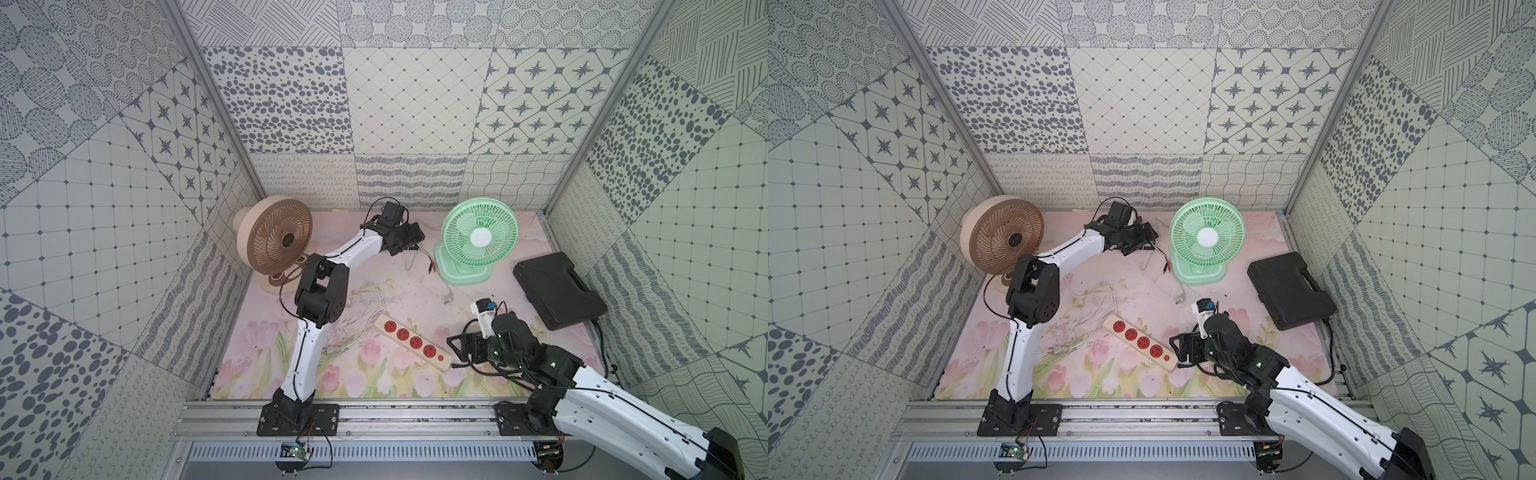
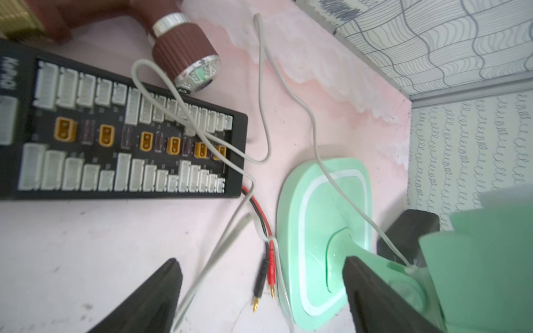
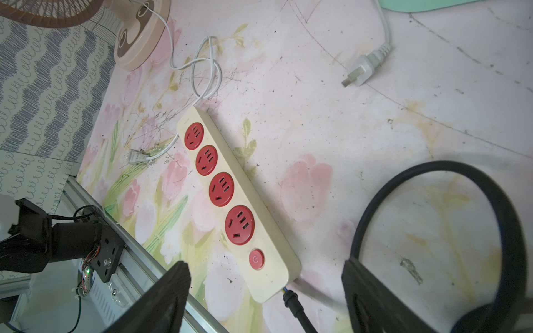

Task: Plug the desk fan into the power strip
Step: Move the distractor to the center of the board, then pick up the plug from the center of the board.

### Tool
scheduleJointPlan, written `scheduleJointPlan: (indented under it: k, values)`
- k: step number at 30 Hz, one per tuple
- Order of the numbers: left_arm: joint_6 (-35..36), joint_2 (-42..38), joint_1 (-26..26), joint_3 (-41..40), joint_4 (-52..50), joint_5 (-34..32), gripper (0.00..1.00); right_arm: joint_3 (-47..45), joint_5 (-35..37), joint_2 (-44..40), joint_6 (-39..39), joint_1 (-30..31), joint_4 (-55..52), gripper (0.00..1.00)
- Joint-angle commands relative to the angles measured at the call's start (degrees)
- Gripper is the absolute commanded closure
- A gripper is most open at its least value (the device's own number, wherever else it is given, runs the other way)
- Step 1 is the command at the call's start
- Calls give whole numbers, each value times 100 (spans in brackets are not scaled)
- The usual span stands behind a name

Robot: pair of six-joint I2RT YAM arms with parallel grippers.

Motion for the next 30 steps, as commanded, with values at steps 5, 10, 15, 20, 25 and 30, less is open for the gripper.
scheduleJointPlan:
  k: [5, 10, 15, 20, 25, 30]
  values:
    - [309, -2277, -57, -2319, 420, 142, 3, 534, 236, 656, -221, -29, 54, 14]
    - [281, -3608, -58, -3854, 484, -247, 0, 774, 482, 1186, -296, -24, 78, 15]
    - [163, -4773, -59, -5228, 156, -616, 1, 904, 391, 1677, -400, 43, 254, 17]
    - [-110, -5943, -58, -6437, -278, -1061, 1, 1061, 379, 2153, -705, 370, 395, 18]
    - [-362, -6834, -58, -7253, -808, -1314, 1, 1285, 558, 2602, -1046, 756, 441, 19]
    - [-294, -7056, -112, -7512, -1301, -1527, 14, 1406, 593, 2922, -1215, 958, 516, 20]
